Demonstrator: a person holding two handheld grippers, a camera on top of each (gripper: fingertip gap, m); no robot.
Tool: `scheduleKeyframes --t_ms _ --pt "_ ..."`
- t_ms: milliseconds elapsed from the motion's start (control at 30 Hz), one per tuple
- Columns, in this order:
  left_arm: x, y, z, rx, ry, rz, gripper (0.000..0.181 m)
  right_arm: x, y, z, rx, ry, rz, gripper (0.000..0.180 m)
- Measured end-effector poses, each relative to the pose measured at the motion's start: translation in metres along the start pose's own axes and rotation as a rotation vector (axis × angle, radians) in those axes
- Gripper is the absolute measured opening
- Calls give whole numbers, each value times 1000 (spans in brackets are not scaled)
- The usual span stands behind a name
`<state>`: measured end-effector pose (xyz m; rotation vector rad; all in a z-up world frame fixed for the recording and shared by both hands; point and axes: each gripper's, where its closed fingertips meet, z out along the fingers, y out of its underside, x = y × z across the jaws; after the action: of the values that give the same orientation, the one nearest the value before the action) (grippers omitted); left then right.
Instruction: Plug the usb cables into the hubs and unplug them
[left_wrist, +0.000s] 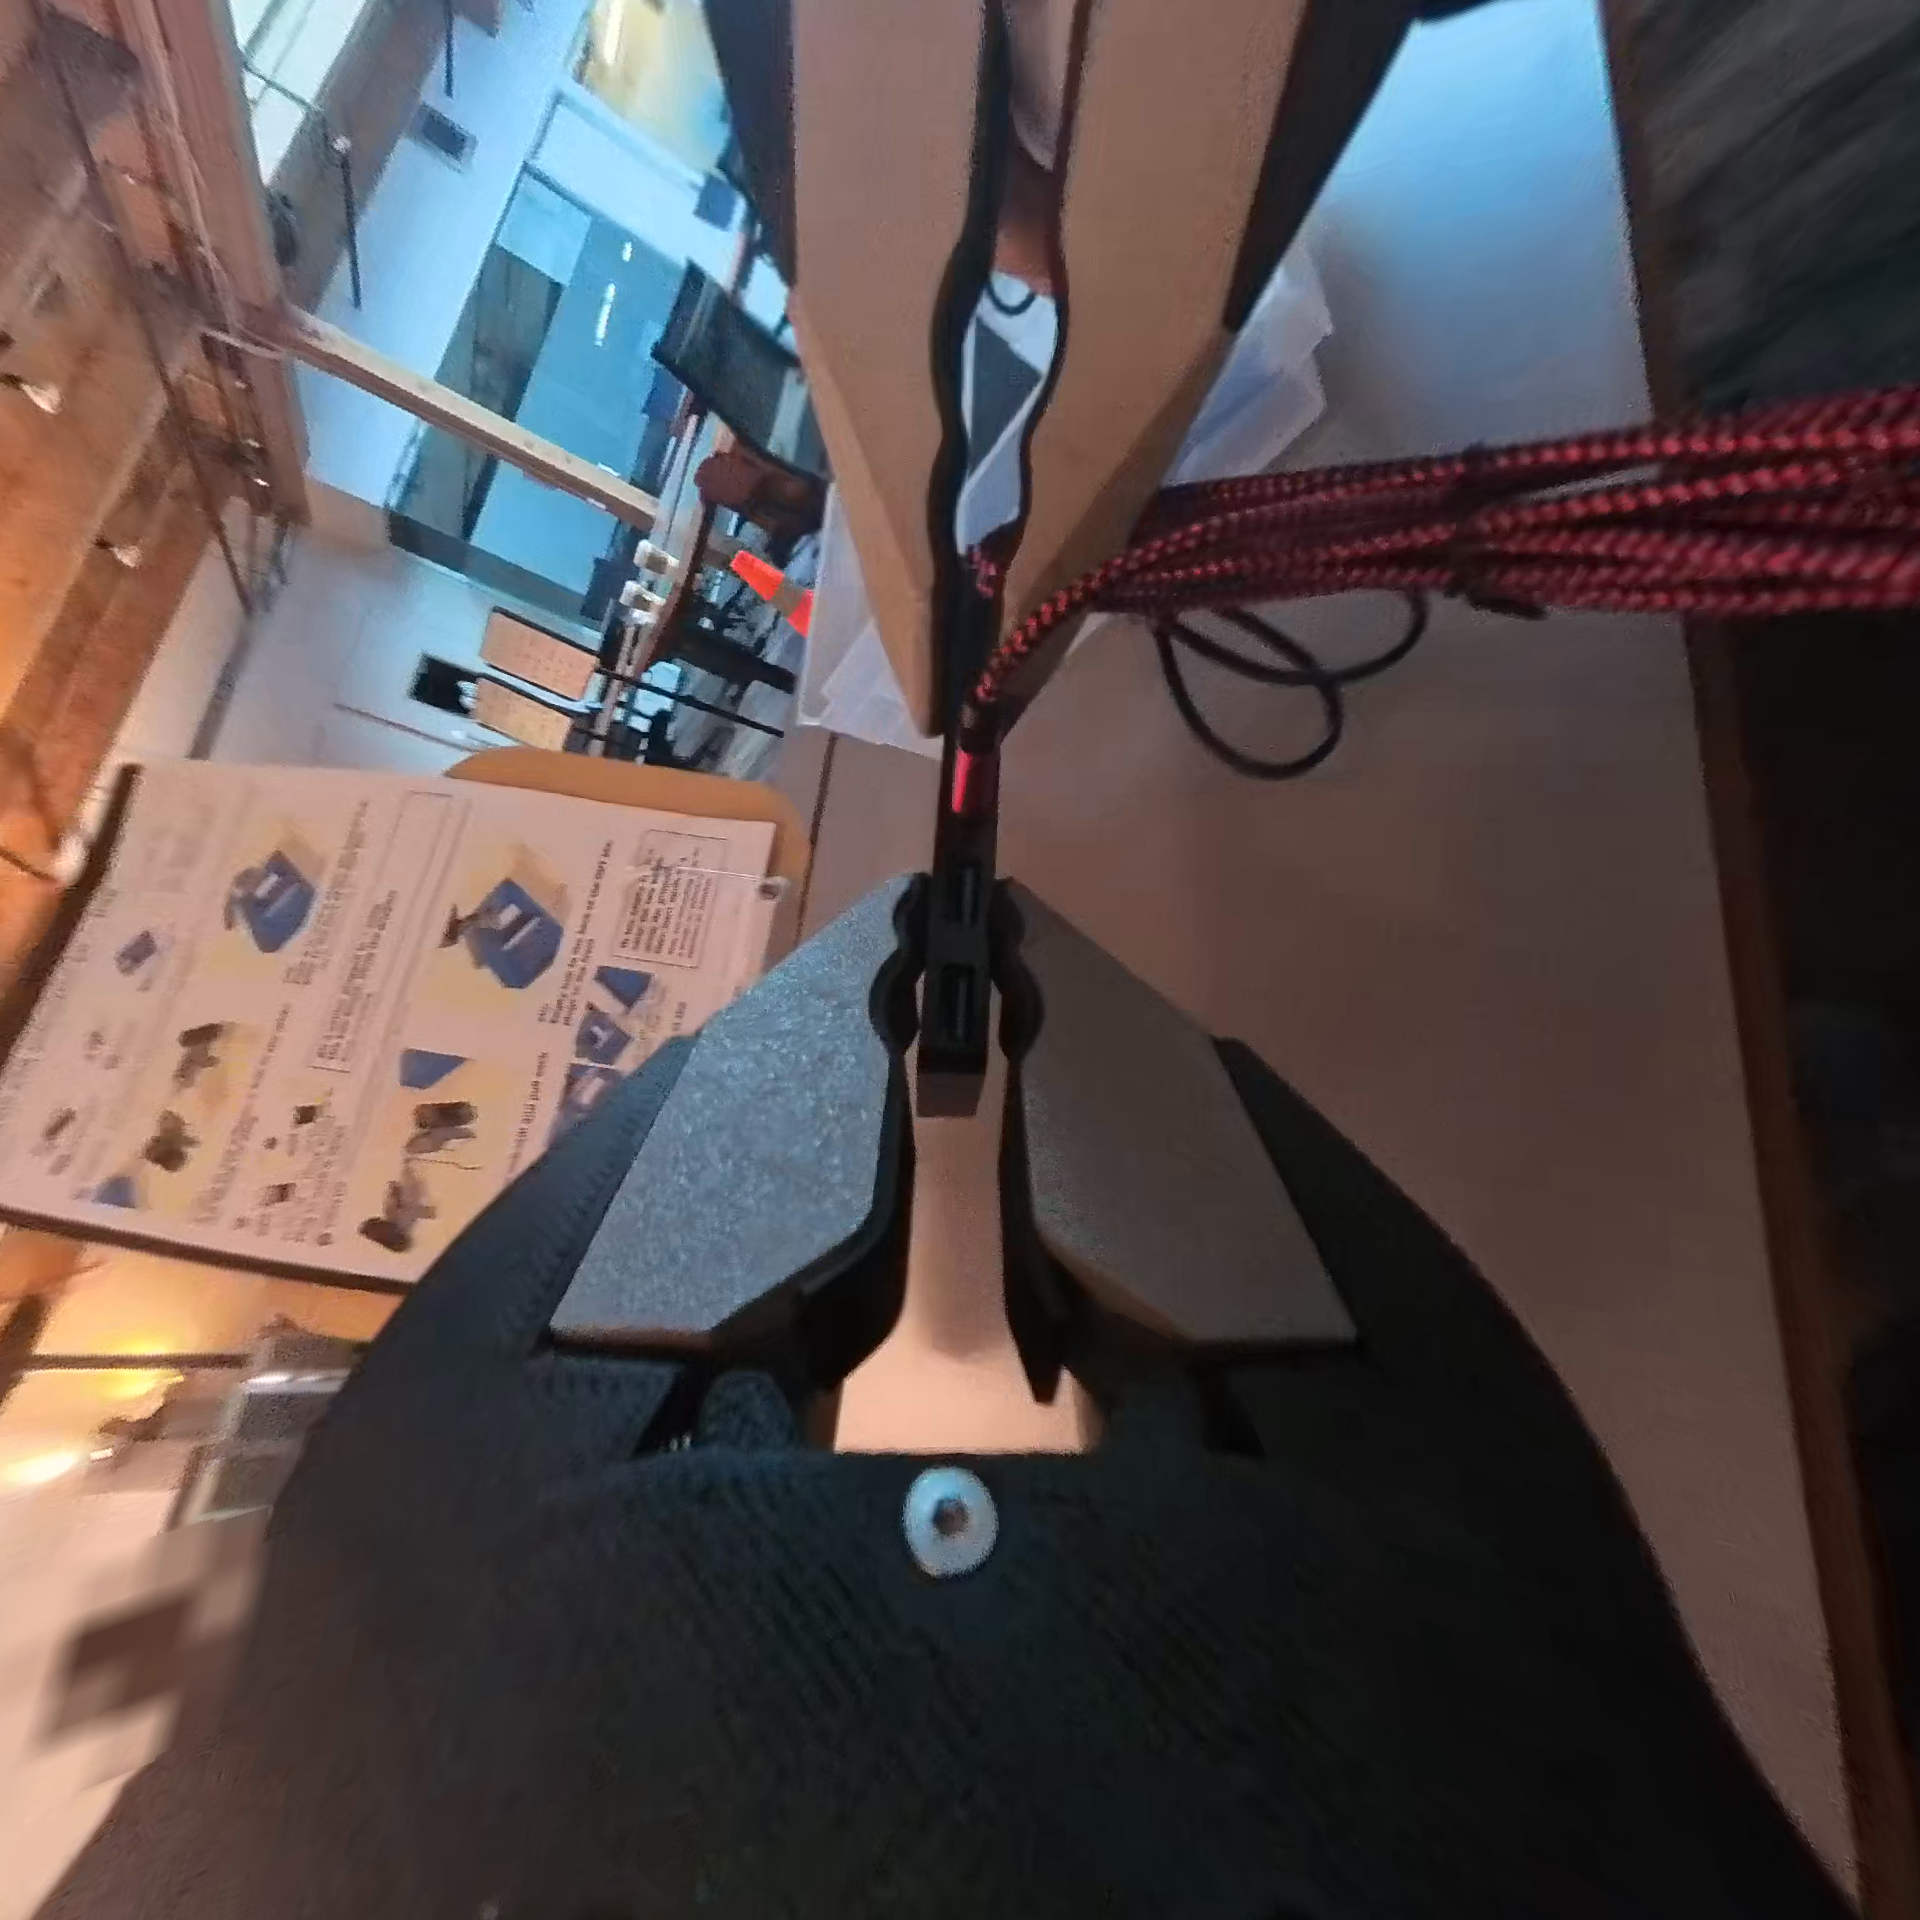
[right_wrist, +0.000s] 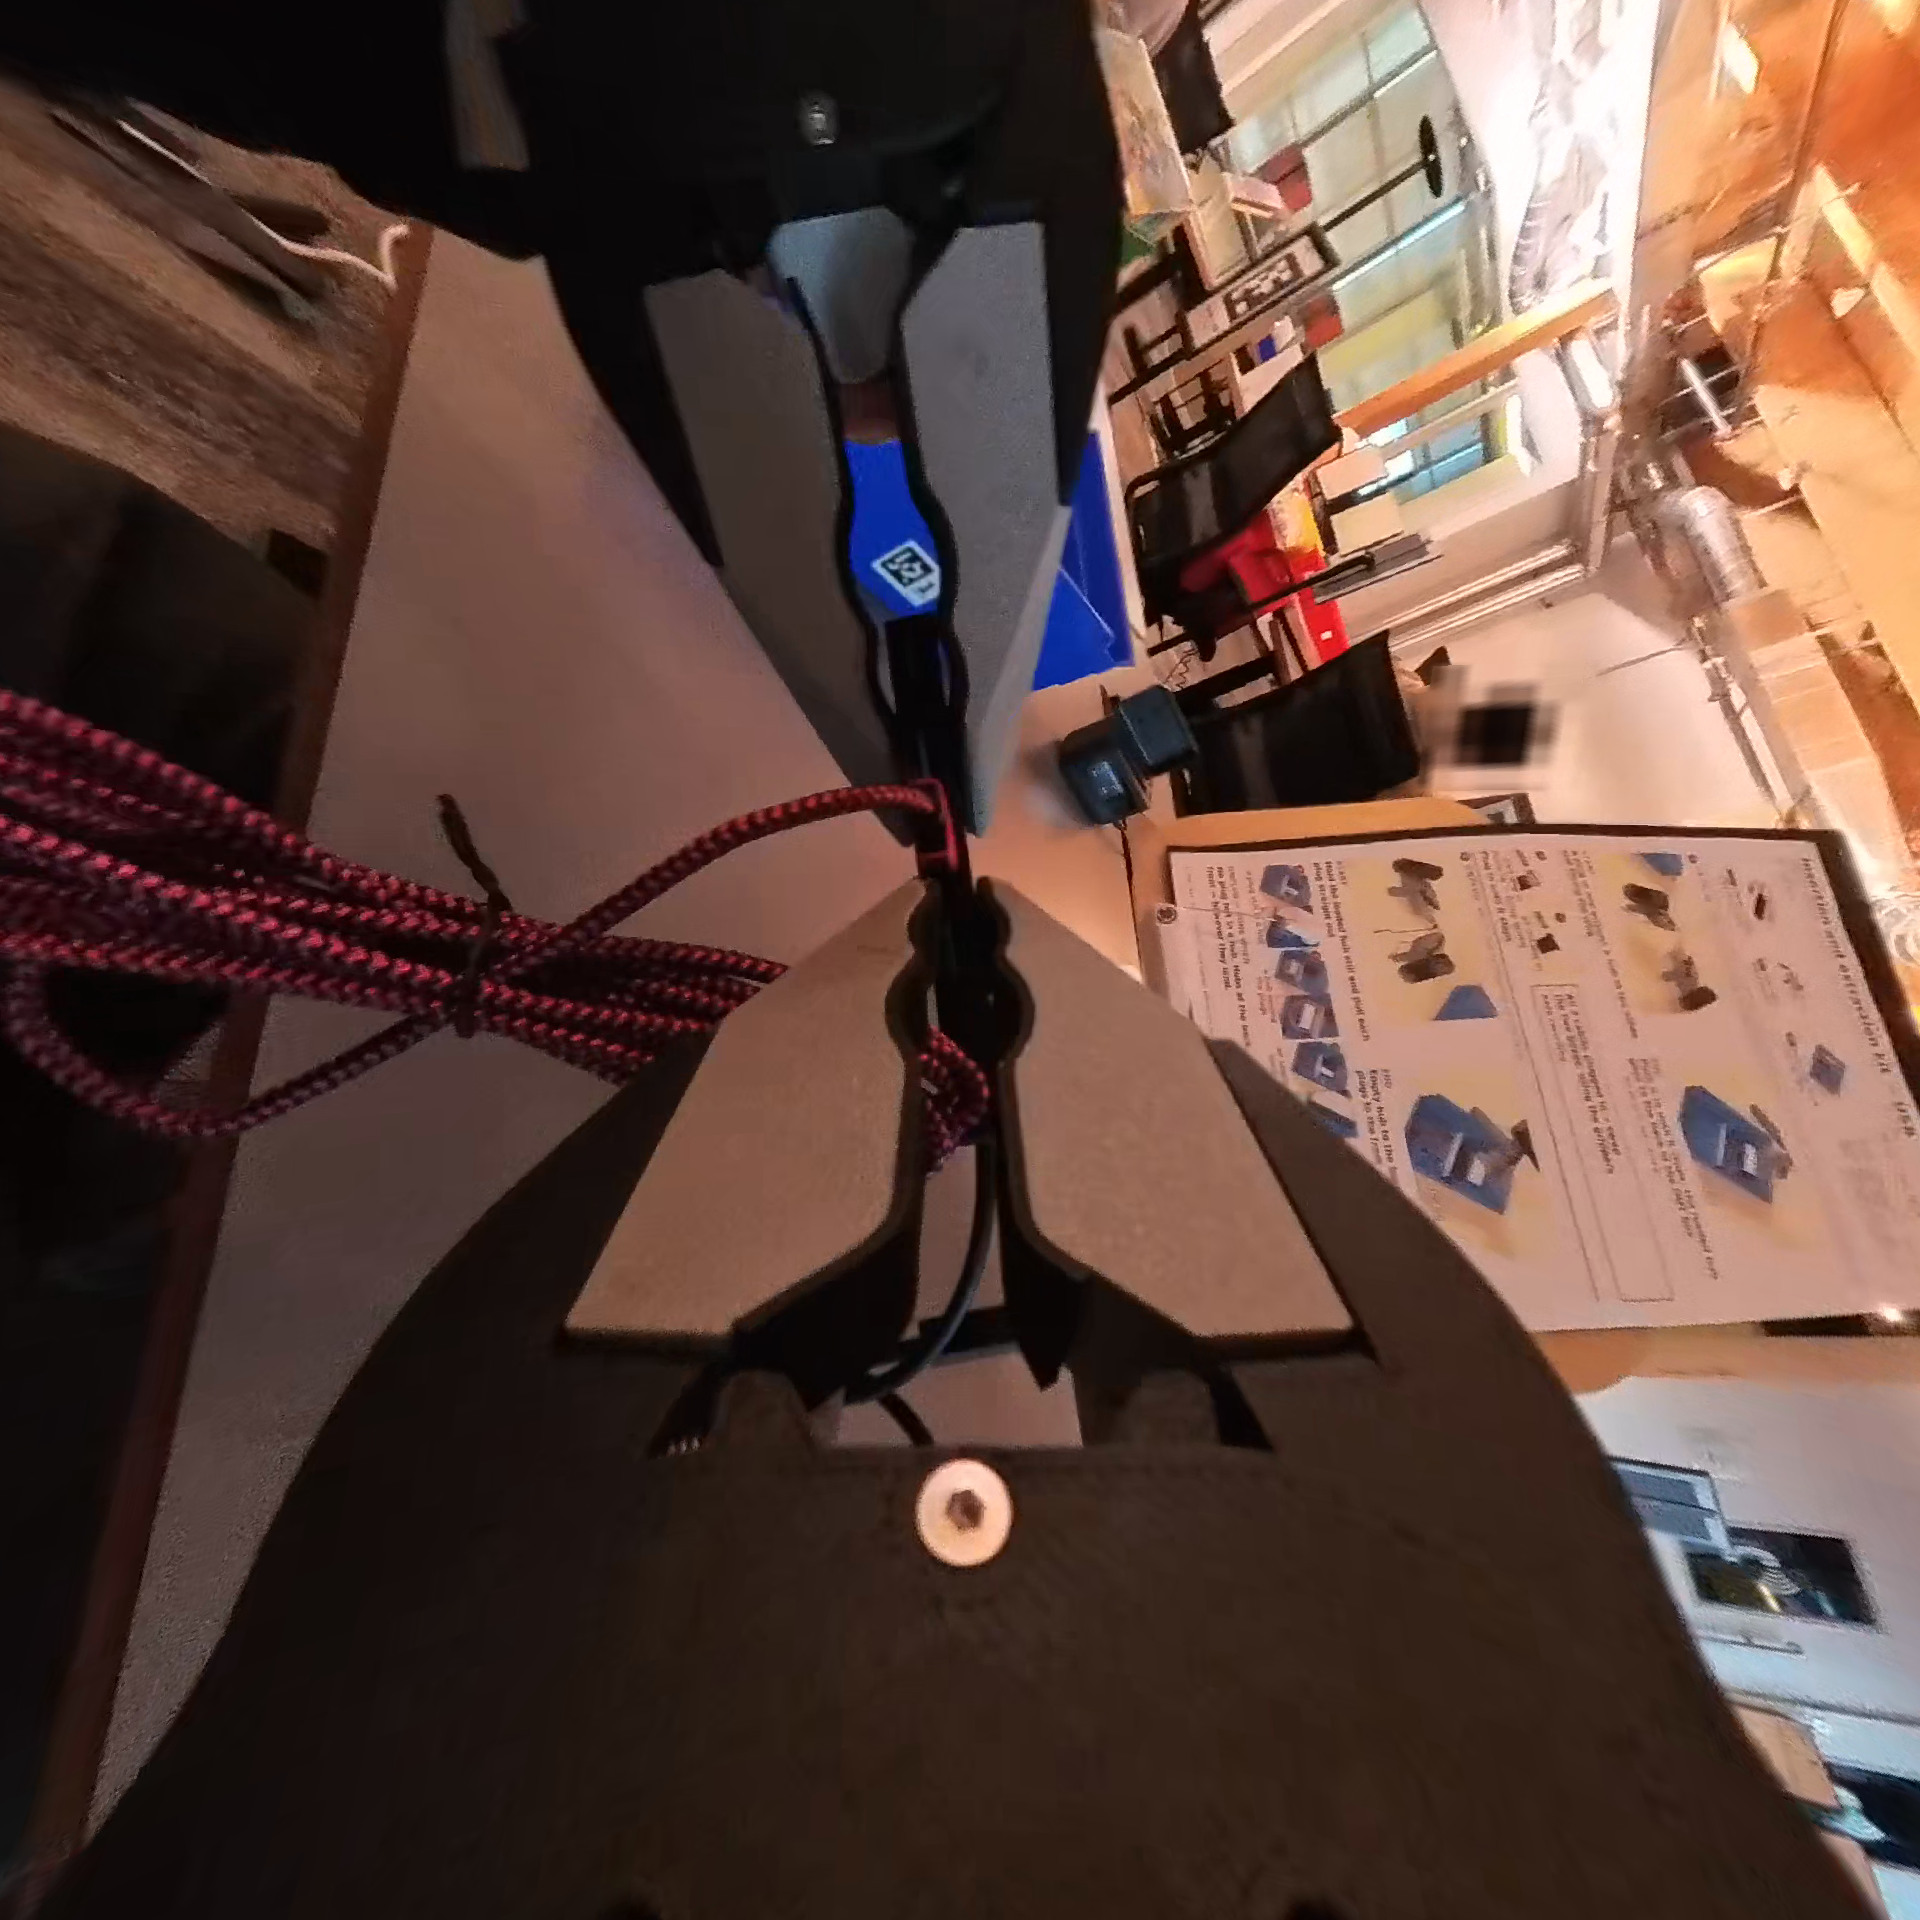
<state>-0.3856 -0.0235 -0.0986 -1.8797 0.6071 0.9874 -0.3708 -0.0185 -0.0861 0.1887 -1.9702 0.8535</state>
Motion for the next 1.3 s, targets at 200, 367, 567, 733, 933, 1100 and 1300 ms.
scheduleKeyframes --t_ms 200,367,567,733,933,1100,1300 --pt "7 -6 1 48 77 -105 8 -8 -12 -1 82 -67 81 7" --pt "6 -8 5 66 87 -168 8 -3 -12 -2 66 -49 103 4" --pt "10 -22 7 186 182 -380 12 -6 -14 0 156 -173 299 3" --pt "11 -25 3 208 228 -417 9 -5 -20 -2 231 -245 415 3" --pt "11 -28 -5 184 275 -482 13 -4 -27 -4 303 -306 512 4" --pt "16 -14 -2 104 266 -442 12 5 -33 -17 368 -310 540 4" --pt "20 -18 4 92 270 -446 15 3 -28 -22 322 -305 505 4"
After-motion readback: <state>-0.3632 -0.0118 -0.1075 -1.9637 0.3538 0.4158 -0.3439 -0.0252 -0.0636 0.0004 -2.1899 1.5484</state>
